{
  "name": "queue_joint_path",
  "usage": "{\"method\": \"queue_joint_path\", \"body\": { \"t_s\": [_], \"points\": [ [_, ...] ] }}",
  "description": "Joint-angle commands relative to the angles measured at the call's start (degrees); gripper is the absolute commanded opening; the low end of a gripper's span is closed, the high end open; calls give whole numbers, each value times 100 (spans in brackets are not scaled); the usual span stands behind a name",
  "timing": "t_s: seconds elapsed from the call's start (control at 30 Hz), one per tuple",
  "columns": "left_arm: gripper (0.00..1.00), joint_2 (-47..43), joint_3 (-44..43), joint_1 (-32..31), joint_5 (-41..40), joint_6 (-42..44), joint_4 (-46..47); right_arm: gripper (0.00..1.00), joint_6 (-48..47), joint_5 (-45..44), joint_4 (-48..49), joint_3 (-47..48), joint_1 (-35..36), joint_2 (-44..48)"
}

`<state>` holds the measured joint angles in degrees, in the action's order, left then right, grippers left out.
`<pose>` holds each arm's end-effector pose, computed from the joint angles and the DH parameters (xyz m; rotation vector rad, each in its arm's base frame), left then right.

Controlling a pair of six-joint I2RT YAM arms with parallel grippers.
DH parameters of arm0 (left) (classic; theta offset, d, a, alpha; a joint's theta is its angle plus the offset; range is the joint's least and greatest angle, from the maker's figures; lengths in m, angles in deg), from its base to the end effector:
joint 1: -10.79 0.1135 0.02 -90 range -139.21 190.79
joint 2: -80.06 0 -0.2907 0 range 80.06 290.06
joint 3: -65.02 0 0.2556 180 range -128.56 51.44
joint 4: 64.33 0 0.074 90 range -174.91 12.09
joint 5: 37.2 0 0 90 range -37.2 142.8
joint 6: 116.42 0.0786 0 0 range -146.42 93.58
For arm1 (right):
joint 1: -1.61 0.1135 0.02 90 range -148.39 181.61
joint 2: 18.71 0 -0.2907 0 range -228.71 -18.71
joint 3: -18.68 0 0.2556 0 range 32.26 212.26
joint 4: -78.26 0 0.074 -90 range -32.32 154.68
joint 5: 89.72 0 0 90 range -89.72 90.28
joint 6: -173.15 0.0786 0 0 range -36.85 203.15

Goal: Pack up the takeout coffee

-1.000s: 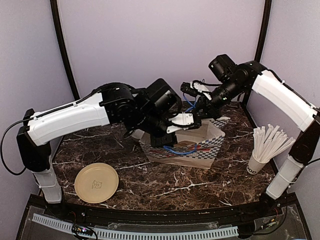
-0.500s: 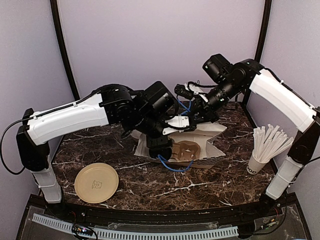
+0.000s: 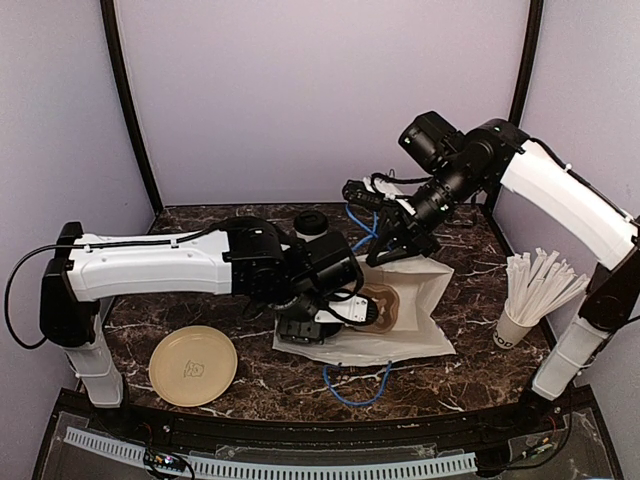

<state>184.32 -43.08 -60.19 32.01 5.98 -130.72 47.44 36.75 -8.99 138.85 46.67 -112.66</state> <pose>0.1615 -0.3829 0.2815 1.9409 1.6798 0.2371 0.2041 0.2707 0.3964 -1.8204 1.8046 0.8924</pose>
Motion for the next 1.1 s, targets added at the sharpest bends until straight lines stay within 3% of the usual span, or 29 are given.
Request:
{"method": "queue_joint_path", "body": {
  "t_s": [0.0,0.17,0.37,0.77,1.07],
  "points": [
    [71,61,-52,33,-304,26,16,6,2,124,-42,-23,101,159],
    [70,122,-51,50,-255,81,288,6,-16,149,-34,-52,117,158],
    [58,337,-149,214,-136,78,240,6,-33,169,-49,-48,135,160],
    [56,442,8,356,-190,156,480,5,-51,187,-60,-56,157,136],
    [39,316,-290,366,7,42,297,5,-68,71,-26,-143,153,140]
  ]
}}
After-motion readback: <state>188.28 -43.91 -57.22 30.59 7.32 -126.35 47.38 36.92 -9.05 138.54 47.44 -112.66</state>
